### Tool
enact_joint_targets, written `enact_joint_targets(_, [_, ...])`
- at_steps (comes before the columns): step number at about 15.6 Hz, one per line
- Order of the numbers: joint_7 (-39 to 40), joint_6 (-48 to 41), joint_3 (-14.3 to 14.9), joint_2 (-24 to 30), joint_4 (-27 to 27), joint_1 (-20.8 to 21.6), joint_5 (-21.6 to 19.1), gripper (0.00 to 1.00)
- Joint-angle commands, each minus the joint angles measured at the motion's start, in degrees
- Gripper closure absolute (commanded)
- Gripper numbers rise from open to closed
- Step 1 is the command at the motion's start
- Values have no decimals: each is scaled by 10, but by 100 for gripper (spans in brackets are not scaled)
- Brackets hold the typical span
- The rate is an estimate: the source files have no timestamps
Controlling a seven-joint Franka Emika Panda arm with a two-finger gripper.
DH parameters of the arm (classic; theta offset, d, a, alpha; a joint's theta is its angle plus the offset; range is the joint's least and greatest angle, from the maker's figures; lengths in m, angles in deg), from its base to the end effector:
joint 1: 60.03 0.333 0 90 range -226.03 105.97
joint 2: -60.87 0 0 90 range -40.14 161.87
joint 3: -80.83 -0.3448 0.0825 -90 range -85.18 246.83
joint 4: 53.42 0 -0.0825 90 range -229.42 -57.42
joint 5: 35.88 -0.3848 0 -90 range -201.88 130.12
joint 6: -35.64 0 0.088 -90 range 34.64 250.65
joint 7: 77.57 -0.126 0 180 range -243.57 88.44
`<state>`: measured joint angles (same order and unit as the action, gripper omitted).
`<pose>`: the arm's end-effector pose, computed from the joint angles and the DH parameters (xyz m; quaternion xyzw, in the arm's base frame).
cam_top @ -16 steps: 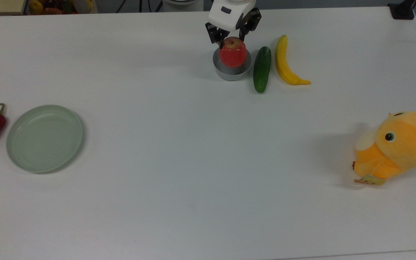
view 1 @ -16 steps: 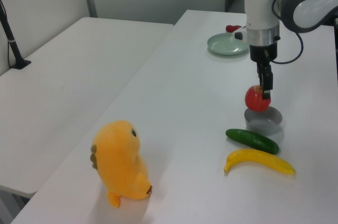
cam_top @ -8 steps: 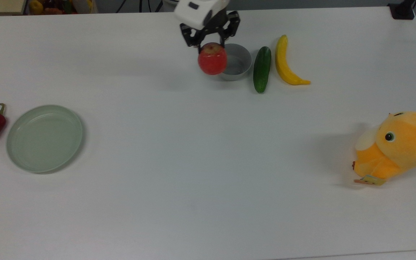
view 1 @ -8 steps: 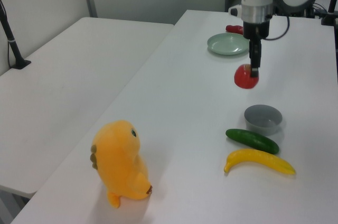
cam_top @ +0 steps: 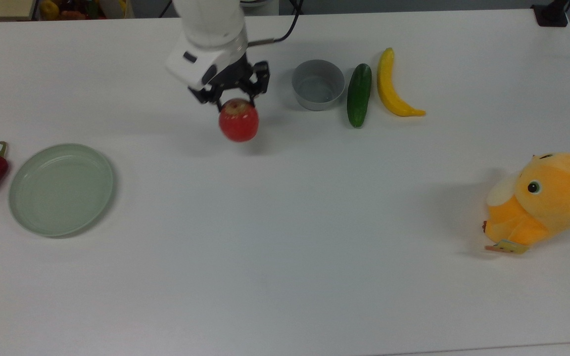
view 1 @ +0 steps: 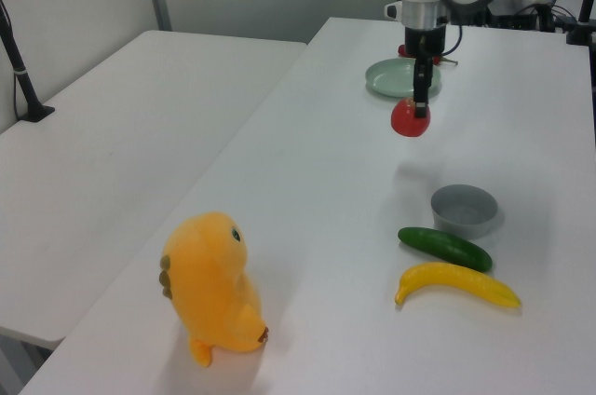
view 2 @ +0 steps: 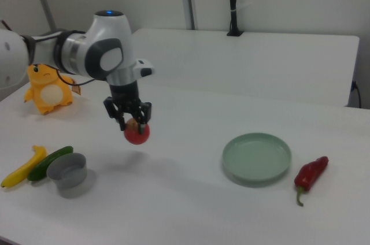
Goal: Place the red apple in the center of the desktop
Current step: 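Carry the red apple away from the bowl toward the open table area, then lower the apple onto the table and open the gripper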
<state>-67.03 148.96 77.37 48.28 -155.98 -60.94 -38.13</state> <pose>0.6223 0.0287 0.4343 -0.9940 -0.1053 0.0141 0.0255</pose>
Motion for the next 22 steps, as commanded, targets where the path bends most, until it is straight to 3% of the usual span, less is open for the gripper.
enact_joint_targets(1, [9, 53, 16, -51, 25, 6, 13, 86])
enact_joint_targets(9, [9, 100, 18, -92, 25, 0, 26, 83])
enact_joint_targets(10, [10, 100, 18, -92, 25, 0, 26, 74])
enact_joint_targets(12, [7, 100, 17, -91, 25, -2, 25, 34])
enact_joint_targets(15, [4, 100, 18, -90, 25, -2, 26, 0])
enact_joint_targets(19, [1, 96, 18, -79, 25, -2, 26, 0])
enact_joint_targets(22, [-12, 78, 18, -36, 25, -2, 26, 0])
